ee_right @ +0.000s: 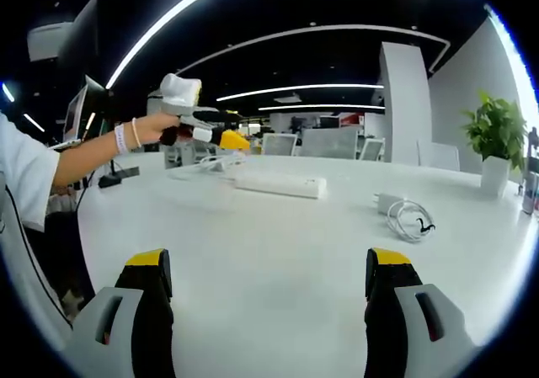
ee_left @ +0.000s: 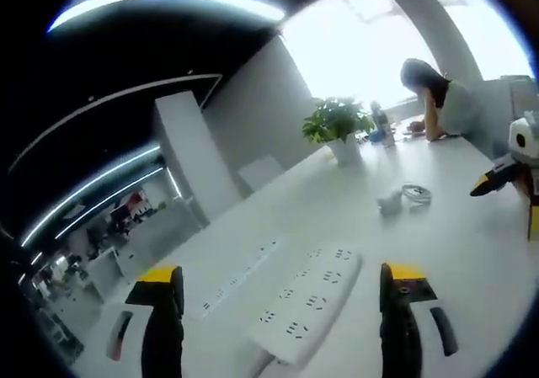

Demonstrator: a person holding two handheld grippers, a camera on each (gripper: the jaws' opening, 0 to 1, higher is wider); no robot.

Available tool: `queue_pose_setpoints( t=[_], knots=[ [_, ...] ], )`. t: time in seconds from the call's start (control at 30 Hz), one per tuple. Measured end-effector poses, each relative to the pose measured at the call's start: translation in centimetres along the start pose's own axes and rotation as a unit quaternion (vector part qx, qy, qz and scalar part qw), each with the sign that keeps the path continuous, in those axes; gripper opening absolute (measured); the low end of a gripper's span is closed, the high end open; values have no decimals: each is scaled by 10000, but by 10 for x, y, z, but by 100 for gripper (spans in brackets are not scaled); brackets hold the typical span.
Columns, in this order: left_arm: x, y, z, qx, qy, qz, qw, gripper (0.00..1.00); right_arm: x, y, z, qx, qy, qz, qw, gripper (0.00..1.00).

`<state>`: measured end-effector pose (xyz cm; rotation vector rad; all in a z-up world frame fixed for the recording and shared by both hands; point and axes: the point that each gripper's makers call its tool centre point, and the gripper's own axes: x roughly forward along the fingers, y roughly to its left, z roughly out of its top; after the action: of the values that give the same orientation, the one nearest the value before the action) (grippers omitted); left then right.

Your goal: Straighten the power strip on the desk, plug the charger into it

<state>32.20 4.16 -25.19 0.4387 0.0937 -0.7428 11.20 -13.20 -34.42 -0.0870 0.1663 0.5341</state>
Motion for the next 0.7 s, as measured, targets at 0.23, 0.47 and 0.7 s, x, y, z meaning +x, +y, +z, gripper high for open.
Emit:
queue_pose_setpoints(
  t=[0.23, 0.47, 0.7],
  knots=[
    [-7, 4, -7, -33, -195, 242, 9995, 99, 0, 2, 0, 7, -9, 28, 10000, 95],
    [-20, 4, -9, -302, -413, 400, 9979, 99, 0, 0, 0, 25, -16, 14, 10000, 95],
    [-35, 3, -8, -453, -619, 527, 9957, 99, 2, -1, -1, 35, -20, 25, 10000, 95]
  ],
)
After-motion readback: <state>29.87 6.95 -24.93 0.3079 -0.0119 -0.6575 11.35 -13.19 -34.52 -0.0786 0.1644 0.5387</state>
